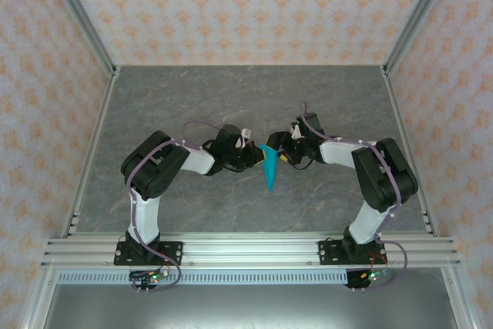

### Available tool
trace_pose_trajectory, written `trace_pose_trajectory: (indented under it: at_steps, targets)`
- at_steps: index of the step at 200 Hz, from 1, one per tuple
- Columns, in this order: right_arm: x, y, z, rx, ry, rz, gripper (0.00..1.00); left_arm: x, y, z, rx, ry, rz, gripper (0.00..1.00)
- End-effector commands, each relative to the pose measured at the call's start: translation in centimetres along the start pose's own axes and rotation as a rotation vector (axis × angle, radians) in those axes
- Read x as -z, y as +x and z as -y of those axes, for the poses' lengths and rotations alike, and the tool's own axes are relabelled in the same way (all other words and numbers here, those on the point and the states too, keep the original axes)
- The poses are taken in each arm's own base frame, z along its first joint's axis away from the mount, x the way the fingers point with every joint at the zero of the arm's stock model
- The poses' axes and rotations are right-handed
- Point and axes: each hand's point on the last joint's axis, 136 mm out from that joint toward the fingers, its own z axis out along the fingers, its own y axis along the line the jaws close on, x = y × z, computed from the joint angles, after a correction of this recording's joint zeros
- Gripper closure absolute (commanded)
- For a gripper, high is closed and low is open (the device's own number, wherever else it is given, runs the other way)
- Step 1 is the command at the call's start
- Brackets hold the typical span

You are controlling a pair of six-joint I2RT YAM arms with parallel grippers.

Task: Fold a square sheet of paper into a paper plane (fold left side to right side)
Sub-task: Fold the wing for the fifth time at the center of the table.

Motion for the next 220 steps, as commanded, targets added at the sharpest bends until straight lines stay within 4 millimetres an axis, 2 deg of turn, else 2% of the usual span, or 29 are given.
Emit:
trace_pose_trajectory:
  at_steps: [1,40,85,88,106,190,192,196,220]
  targets:
    - [-0.3,-0.5,-1.4,0.013,-0.034,0.005,0.33,0.7,-0.6,1.2,-0.038,0.011,0.031,1.00]
    - [-0.7,-0.4,-1.0,0.010,-0.013,-0.006,0.33,0.8,-0.7,1.4,-0.043,0.014,0.033,1.00]
    - [-1.2,0.5,1.1,-0.003,0.099,-0.052,0.34,1.2,-0.8,0.5,-0.064,-0.035,0.037,1.00]
    - [-1.2,0.5,1.1,-0.002,0.105,-0.054,0.34,1.7,-1.0,1.5,-0.077,-0.018,0.047,1.00]
    - [-1.4,0.7,1.5,0.000,0.126,-0.070,0.34,1.9,-1.1,1.5,-0.082,-0.026,0.048,1.00]
    - [-1.9,1.1,1.6,0.004,0.139,-0.087,0.34,1.5,-1.2,1.0,-0.091,-0.046,0.040,1.00]
    - [-1.9,1.1,1.6,0.004,0.139,-0.087,0.34,1.1,-1.0,0.2,-0.081,-0.062,0.031,1.00]
    - [-1.9,1.1,1.7,0.004,0.140,-0.087,0.34,0.9,-0.9,-0.2,-0.077,-0.070,0.028,1.00]
    - [-2.0,1.3,1.7,0.008,0.143,-0.094,0.34,0.7,-1.0,-0.4,-0.077,-0.075,0.026,1.00]
